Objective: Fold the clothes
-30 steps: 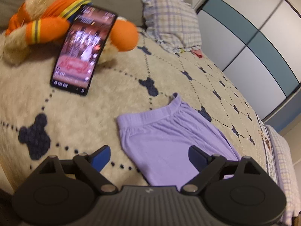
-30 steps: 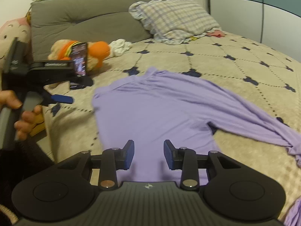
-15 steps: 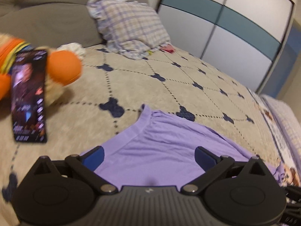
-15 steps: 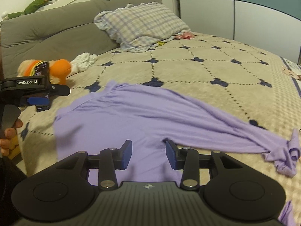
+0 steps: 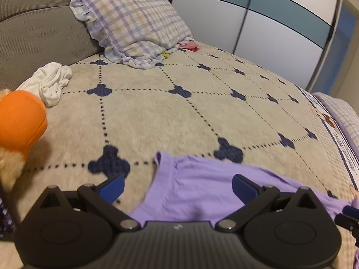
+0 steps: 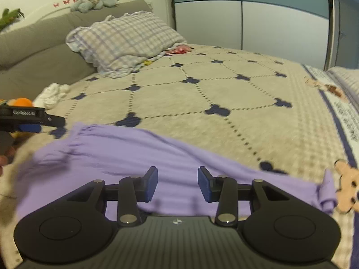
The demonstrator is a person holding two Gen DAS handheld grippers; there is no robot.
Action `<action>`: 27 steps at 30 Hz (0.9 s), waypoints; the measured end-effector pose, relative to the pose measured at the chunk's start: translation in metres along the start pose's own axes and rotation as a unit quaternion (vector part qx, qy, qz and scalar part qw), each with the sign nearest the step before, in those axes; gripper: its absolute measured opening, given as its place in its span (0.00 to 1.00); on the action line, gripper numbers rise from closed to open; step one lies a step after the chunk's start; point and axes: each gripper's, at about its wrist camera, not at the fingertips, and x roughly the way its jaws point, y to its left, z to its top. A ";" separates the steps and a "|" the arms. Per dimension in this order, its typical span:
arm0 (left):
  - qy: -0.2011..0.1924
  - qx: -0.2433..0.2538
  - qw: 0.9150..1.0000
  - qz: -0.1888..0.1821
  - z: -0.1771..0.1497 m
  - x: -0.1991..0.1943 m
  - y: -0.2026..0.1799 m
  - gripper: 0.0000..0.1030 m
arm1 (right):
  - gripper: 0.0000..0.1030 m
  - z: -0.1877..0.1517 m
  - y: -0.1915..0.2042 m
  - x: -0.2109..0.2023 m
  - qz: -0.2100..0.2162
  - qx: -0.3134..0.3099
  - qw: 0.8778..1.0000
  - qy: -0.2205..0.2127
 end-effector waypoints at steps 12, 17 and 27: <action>0.037 -0.049 0.998 -0.011 0.014 0.051 0.009 0.89 | 0.23 0.005 -0.009 0.067 -0.084 -0.053 0.992 0.073; 0.048 -0.047 0.998 0.001 0.016 0.063 0.017 0.67 | 0.24 0.003 -0.004 0.078 -0.120 -0.114 0.984 0.071; 0.057 -0.073 0.996 -0.007 0.017 0.075 0.030 0.56 | 0.22 0.016 -0.012 0.093 -0.138 -0.165 0.975 0.064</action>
